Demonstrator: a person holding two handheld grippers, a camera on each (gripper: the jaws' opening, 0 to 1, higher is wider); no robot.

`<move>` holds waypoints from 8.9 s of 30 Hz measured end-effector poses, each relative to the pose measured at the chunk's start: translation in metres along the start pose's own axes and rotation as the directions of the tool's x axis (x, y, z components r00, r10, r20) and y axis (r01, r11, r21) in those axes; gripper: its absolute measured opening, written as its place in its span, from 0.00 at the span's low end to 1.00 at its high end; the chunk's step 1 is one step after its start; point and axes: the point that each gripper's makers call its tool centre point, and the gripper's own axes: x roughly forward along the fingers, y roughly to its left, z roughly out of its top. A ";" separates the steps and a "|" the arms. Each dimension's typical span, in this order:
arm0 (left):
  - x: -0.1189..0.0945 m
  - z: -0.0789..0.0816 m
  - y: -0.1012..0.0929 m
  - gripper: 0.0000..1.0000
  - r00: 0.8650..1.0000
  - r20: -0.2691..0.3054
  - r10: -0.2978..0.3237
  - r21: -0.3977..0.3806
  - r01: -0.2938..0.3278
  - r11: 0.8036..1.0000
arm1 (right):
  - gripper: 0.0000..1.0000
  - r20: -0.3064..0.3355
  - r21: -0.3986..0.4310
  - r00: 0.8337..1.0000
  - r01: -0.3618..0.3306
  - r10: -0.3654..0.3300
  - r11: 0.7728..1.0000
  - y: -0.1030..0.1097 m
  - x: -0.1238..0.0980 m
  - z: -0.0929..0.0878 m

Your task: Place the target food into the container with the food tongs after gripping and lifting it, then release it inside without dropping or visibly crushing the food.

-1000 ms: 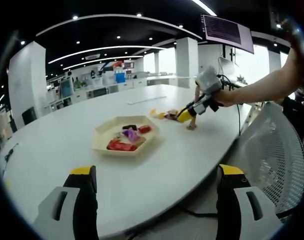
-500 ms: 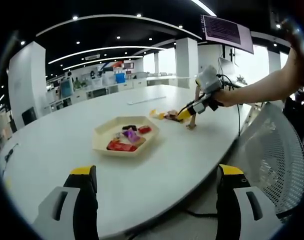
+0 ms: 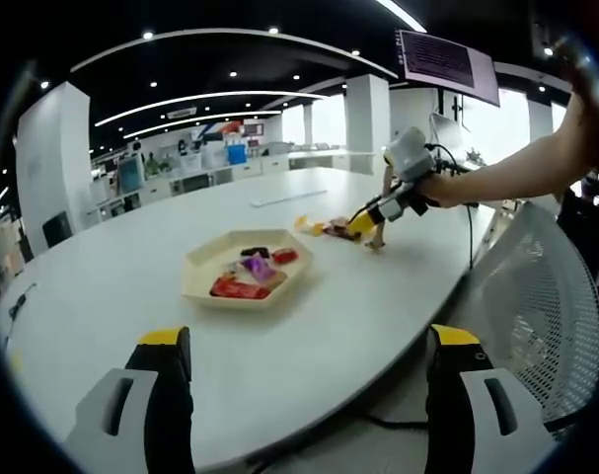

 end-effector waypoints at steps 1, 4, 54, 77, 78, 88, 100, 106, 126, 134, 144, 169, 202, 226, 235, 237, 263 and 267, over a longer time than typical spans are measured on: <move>0.000 0.000 0.000 0.96 1.000 0.000 0.000 0.000 0.000 1.000 | 0.20 -0.001 0.002 1.000 -0.003 0.003 1.000 0.000 0.002 -0.002; 0.000 0.000 0.000 0.96 1.000 -0.001 0.000 -0.001 0.000 1.000 | 0.22 0.007 -0.009 1.000 -0.007 0.007 1.000 0.002 0.002 -0.003; 0.000 -0.001 0.000 0.96 1.000 -0.007 0.003 -0.002 -0.003 1.000 | 0.19 0.012 -0.073 0.996 0.094 -0.093 0.993 -0.023 0.009 0.000; 0.000 0.002 0.001 0.96 1.000 0.009 0.008 0.000 -0.008 1.000 | 0.20 0.059 -0.033 0.995 0.087 -0.085 0.996 -0.025 -0.016 0.038; 0.000 0.002 0.002 0.97 1.000 0.009 0.008 0.000 -0.008 1.000 | 0.20 0.062 -0.036 0.994 0.088 -0.085 0.996 -0.025 -0.017 0.041; -0.001 0.003 0.002 0.98 1.000 0.015 0.011 0.000 -0.011 1.000 | 0.21 0.077 -0.076 0.993 0.095 -0.089 0.993 -0.022 -0.024 0.063; -0.001 0.004 0.002 0.98 1.000 0.022 0.016 0.002 -0.016 1.000 | 0.21 0.095 -0.076 0.992 0.093 -0.086 0.993 -0.019 -0.029 0.096; -0.001 0.005 0.003 0.98 0.999 0.028 0.019 0.002 -0.019 1.000 | 0.21 0.093 -0.085 0.994 0.064 -0.056 0.994 -0.004 -0.018 0.106; -0.001 0.005 0.004 0.97 0.999 0.033 0.025 0.001 -0.025 1.000 | 0.21 0.105 -0.144 0.989 -0.089 0.105 0.986 0.077 0.047 0.145; -0.002 0.005 0.005 0.97 0.999 0.034 0.032 0.001 -0.032 0.999 | 0.22 0.107 -0.152 0.982 -0.140 0.157 0.978 0.099 0.063 0.158; -0.002 0.006 0.005 0.97 0.999 0.036 0.033 0.000 -0.034 0.999 | 0.28 0.134 -0.163 0.971 -0.176 0.198 0.971 0.106 0.063 0.170; -0.002 0.005 0.004 0.96 0.999 0.032 0.027 -0.002 -0.027 1.000 | 0.29 0.152 -0.124 0.976 -0.141 0.159 0.982 0.079 0.039 0.160; 0.000 -0.001 0.002 0.96 1.000 -0.006 0.009 -0.006 -0.009 1.000 | 0.29 0.101 0.069 0.993 0.052 -0.059 0.996 -0.025 -0.007 0.078; 0.001 -0.001 0.001 0.99 1.000 -0.009 0.000 -0.002 0.000 1.000 | 0.29 0.072 0.140 0.991 0.106 -0.117 0.984 -0.055 0.007 0.054; 0.001 -0.002 0.000 0.99 1.000 -0.014 -0.007 -0.006 0.007 1.000 | 0.29 0.055 0.158 0.991 0.115 -0.125 0.981 -0.056 0.015 0.044; 0.001 -0.002 0.000 0.99 1.000 -0.014 -0.005 -0.006 0.005 1.000 | 0.29 0.051 0.151 0.991 0.115 -0.124 0.982 -0.055 0.018 0.042; 0.001 -0.004 0.001 0.98 1.000 -0.023 0.002 -0.009 -0.002 1.000 | 0.30 -0.008 0.116 0.981 0.191 -0.191 0.975 -0.064 0.040 0.024; 0.001 -0.004 0.001 0.98 1.000 -0.025 0.002 -0.010 -0.002 1.000 | 0.29 -0.018 0.101 0.980 0.197 -0.197 0.975 -0.066 0.043 0.023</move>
